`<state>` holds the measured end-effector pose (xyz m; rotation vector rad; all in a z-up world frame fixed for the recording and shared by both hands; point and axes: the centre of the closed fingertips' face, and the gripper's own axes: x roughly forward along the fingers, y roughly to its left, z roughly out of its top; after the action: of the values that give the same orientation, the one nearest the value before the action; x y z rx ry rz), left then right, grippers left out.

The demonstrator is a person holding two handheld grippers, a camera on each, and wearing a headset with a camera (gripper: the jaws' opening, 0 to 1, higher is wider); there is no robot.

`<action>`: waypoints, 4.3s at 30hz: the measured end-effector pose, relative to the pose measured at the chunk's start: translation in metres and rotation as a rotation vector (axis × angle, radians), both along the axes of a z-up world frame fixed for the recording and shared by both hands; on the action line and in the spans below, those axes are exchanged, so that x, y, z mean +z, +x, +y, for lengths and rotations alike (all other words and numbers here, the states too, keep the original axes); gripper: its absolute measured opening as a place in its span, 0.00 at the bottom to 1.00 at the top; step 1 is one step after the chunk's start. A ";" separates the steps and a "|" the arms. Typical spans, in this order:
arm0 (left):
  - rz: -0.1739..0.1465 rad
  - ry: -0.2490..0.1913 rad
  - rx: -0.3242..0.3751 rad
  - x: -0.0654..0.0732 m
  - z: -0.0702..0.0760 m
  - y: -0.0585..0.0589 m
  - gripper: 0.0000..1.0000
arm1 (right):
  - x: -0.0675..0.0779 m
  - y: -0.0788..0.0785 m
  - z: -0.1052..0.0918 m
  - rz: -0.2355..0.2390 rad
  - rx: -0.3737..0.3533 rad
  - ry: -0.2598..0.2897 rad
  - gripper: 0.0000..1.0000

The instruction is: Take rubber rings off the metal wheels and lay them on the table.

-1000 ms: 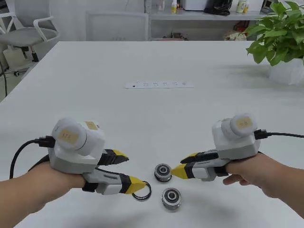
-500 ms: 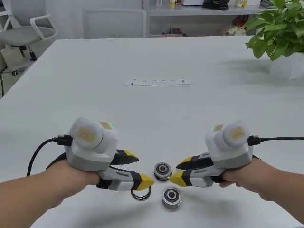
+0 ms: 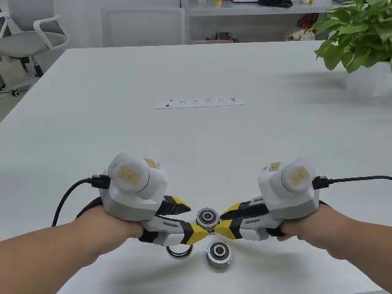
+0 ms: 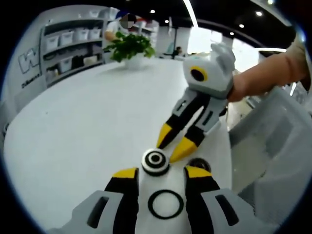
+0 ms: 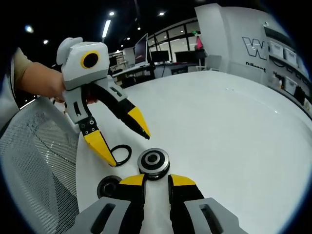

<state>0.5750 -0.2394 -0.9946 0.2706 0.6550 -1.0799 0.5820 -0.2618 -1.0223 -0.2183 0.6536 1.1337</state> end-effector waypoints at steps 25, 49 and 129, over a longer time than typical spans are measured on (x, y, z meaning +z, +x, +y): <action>-0.095 0.098 -0.057 -0.008 -0.008 0.013 0.20 | -0.001 -0.001 0.002 -0.033 0.016 -0.004 0.12; -0.088 0.056 0.007 -0.005 -0.013 0.015 0.14 | -0.002 0.001 -0.001 0.111 -0.122 0.089 0.00; -0.123 0.084 -0.004 -0.009 -0.015 0.007 0.14 | 0.028 -0.007 0.001 0.304 -0.212 0.327 0.00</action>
<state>0.5817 -0.2542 -1.0035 0.4082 0.5902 -1.0316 0.5754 -0.2607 -0.9940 0.3021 0.7286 1.0588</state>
